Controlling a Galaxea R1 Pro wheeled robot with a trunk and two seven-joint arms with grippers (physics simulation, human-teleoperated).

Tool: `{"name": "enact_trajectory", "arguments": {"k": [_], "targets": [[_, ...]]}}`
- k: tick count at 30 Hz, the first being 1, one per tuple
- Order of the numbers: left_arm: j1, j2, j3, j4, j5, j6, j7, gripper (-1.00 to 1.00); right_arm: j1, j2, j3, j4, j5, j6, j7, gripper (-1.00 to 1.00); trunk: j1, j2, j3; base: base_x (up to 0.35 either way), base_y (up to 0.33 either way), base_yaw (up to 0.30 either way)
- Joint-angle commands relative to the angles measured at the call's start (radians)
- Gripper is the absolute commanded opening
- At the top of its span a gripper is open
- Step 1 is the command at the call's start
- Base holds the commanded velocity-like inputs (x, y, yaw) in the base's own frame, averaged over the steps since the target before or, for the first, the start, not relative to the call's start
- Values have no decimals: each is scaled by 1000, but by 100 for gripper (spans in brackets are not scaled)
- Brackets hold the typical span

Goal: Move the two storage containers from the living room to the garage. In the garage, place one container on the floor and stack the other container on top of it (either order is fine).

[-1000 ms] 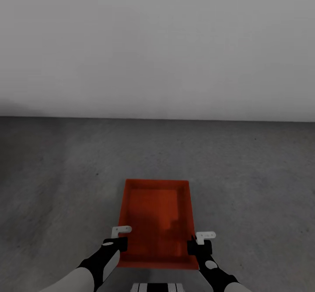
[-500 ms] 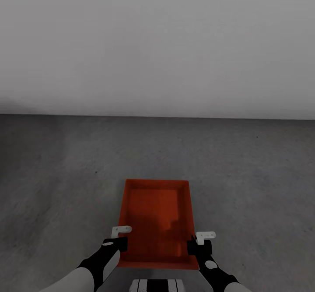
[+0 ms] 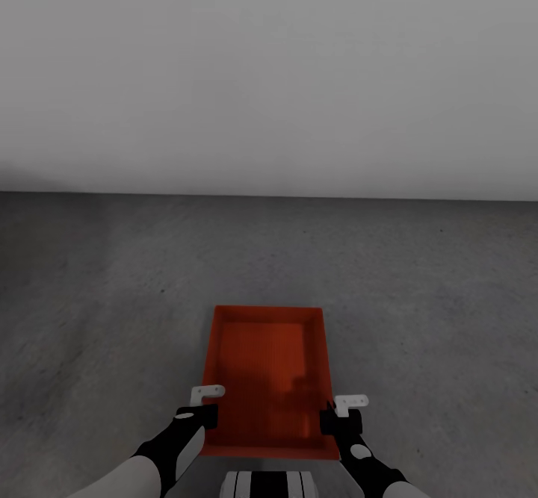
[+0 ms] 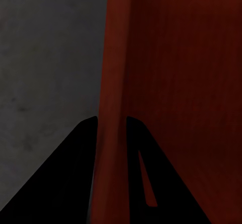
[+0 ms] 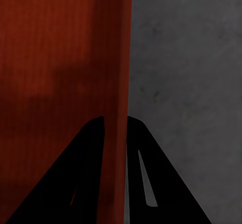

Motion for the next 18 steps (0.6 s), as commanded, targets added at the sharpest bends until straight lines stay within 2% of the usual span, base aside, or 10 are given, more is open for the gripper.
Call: {"name": "enact_trajectory", "arguments": {"k": [1,18], "targets": [[-1,7,23,-7,-21,6,13,-100,0,0,-32,3,6,-3,-3,-100,0,0,-1,0,0,0],[-1,7,23,-8,-21,6,13,-100,0,0,-32,3,5,-3,-4,-100,0,0,-1,0,0,0]]}}
